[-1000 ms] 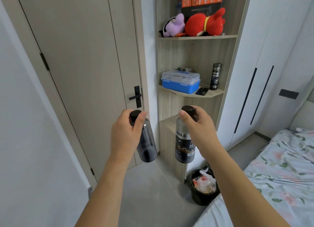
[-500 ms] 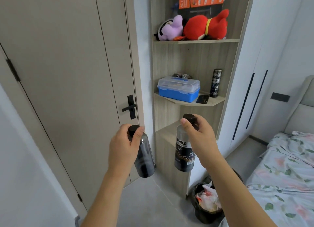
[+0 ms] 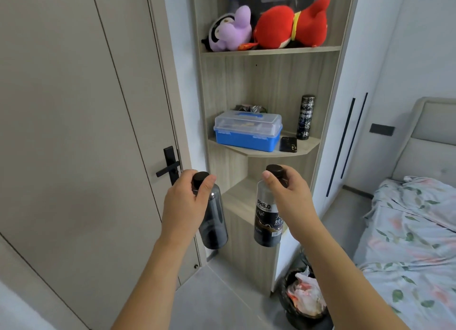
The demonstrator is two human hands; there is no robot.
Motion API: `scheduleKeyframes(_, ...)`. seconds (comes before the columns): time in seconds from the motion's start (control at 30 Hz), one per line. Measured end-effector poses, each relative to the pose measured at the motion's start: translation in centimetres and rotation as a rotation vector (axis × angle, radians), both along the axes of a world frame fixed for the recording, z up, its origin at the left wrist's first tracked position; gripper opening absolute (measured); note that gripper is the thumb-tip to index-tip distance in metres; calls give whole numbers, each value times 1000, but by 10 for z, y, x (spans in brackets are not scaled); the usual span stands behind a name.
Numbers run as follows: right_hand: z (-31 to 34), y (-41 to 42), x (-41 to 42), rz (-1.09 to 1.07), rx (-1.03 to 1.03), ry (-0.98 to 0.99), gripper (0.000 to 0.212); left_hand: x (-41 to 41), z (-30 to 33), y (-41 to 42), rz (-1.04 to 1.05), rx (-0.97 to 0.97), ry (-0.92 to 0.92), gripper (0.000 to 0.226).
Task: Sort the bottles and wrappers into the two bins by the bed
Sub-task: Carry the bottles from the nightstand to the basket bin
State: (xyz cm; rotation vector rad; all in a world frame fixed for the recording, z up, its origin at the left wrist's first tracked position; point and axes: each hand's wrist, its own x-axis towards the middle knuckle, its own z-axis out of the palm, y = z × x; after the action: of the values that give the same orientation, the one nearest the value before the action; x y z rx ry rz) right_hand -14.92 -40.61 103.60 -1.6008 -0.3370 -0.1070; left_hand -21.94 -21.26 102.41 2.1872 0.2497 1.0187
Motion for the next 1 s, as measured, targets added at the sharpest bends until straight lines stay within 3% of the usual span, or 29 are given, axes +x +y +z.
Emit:
scheduleKeyframes(0.27, -49, 61, 97, -133, -52, 113, 14, 116, -37, 69, -131, -51, 116, 26)
scheduleKeyframes(0.53, -70, 85, 185, -290, -70, 211, 14, 224, -54, 96, -318, -42, 189, 36)
scheduleKeyframes(0.77, -86, 11, 225, -439, -124, 206, 6, 299, -81, 28, -507, 27, 290, 34)
scheduleKeyframes(1.0, -111, -103, 275, -620, -171, 205, 16, 378, -97, -73, -619, 271, 304, 37)
